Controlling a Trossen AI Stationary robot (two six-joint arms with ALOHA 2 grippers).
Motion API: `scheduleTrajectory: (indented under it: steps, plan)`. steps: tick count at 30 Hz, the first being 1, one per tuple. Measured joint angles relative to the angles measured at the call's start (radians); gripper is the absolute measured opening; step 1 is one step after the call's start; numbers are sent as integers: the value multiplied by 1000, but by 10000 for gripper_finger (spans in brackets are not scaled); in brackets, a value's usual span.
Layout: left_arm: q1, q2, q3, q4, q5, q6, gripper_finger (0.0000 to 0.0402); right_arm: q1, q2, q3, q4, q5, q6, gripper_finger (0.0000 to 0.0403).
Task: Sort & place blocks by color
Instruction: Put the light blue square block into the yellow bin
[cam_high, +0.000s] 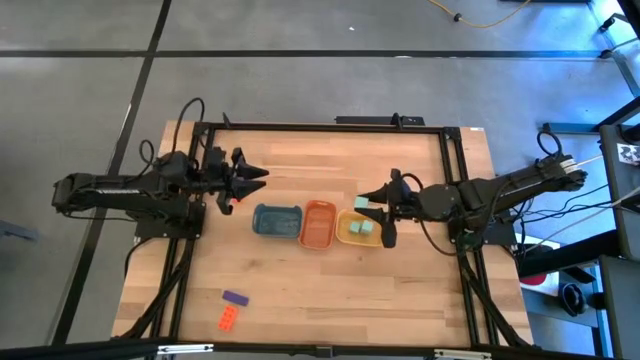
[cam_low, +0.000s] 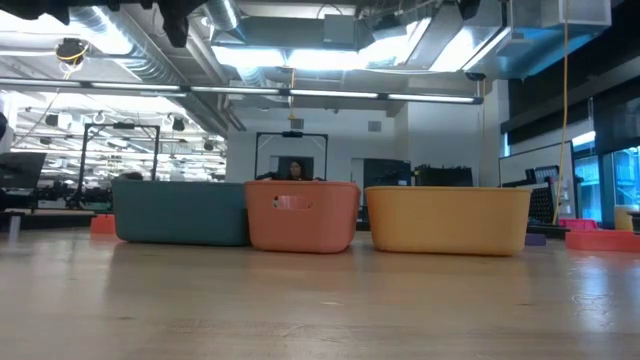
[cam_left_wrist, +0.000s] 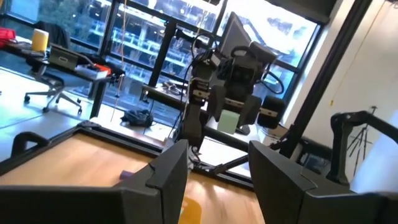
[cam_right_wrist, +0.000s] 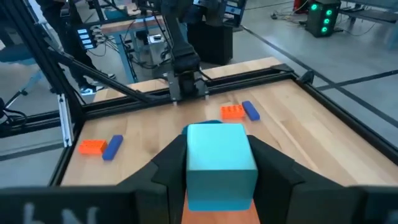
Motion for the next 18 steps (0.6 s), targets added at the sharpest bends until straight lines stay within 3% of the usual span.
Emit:
scheduleTrajectory:
  steps: [5,11,18]
  plan:
    - [0,0,1,-3,0,26,124,0,-6,2,0,0,1,134]
    - [0,0,1,-21,25,49,13,0,-7,2,-5,-2,34,134]
    - [0,0,1,-24,22,51,1,-23,119,172,-305,-58,85,134]
